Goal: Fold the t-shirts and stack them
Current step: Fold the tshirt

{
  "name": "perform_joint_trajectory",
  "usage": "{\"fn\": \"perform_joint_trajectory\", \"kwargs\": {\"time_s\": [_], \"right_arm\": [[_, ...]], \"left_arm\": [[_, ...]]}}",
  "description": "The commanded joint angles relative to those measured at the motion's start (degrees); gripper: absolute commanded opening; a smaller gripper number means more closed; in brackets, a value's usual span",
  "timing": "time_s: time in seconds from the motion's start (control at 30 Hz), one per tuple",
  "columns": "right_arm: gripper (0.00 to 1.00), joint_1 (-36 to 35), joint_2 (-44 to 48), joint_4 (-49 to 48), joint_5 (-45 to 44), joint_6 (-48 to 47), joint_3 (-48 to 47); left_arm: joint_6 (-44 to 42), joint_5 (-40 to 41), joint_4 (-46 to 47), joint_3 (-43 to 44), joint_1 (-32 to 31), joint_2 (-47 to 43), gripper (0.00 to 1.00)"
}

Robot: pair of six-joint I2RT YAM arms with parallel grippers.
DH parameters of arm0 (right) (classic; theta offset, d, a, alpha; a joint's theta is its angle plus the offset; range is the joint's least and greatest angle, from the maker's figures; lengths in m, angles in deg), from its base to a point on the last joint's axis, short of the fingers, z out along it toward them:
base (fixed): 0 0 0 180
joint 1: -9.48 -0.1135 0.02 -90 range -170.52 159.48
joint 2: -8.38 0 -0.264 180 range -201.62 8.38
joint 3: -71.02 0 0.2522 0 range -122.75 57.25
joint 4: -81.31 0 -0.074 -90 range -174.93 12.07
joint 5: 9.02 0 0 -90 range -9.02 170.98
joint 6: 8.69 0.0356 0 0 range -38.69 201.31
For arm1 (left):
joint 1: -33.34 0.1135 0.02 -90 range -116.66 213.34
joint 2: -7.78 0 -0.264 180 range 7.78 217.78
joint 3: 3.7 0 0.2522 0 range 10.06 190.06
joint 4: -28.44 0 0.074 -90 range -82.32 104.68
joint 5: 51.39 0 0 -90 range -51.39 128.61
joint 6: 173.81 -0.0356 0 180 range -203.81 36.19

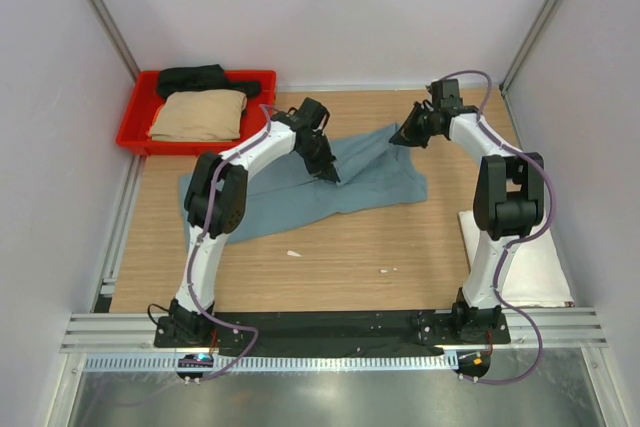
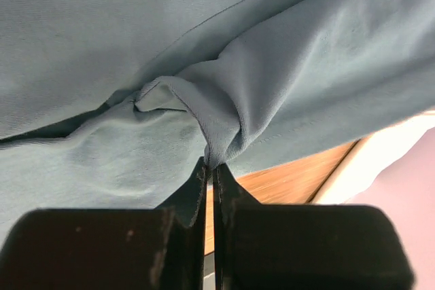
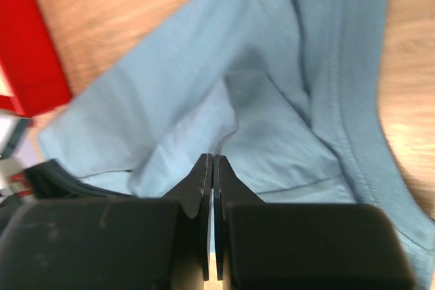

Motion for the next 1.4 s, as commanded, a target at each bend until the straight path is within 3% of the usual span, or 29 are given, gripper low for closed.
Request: {"fn": "perform_joint_trajectory", "kwargs": {"time_s": [0.0,0.7,1.37], "right_arm": [[0.01,0.23,1.9,-0.4,1.99,2.93,-6.04],[0.01,-3.11,-0.21,1.62,4.81,7.94,-17.99],[0.01,-4.78,-8.21,3.73,4.63,8.29,-28.72]], "left_arm": [[-0.11,-1.93,0.5,-0.72,0.83,-4.12,0.0],[1.47,-1.15,1.29,-3.45,4.17,-6.94,0.0],[1.56,-1.5,1.47,-3.8,4.88,-6.15,0.0]]}}
